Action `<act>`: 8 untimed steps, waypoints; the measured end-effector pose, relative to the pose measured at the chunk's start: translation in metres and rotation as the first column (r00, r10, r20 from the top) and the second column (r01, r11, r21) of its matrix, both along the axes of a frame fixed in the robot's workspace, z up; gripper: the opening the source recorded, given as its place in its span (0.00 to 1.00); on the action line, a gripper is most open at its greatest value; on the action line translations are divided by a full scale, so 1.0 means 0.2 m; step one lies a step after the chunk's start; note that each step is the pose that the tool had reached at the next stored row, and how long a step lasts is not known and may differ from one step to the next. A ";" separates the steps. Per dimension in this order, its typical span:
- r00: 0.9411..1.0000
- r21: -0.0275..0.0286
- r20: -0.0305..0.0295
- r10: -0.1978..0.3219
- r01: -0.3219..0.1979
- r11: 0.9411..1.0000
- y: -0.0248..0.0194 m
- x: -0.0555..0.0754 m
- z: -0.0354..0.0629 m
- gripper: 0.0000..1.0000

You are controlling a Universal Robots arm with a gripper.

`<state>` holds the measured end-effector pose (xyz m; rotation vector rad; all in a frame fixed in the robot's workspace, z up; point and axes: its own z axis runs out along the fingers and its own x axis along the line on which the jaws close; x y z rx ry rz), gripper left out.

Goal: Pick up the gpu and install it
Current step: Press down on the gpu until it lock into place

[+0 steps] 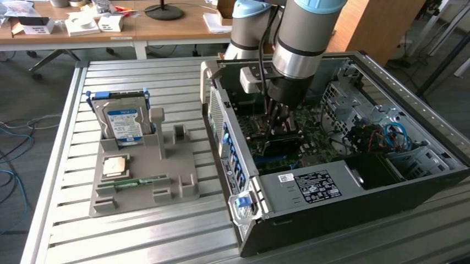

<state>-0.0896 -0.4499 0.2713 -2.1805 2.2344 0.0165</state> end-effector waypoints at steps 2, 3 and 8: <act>1.000 0.000 0.000 0.000 0.000 1.000 0.000 0.00 -0.002 0.11; 1.000 0.001 0.000 0.000 0.000 1.000 0.000 0.00 -0.004 0.11; 1.000 0.000 0.000 0.000 0.000 1.000 0.000 0.00 -0.004 0.11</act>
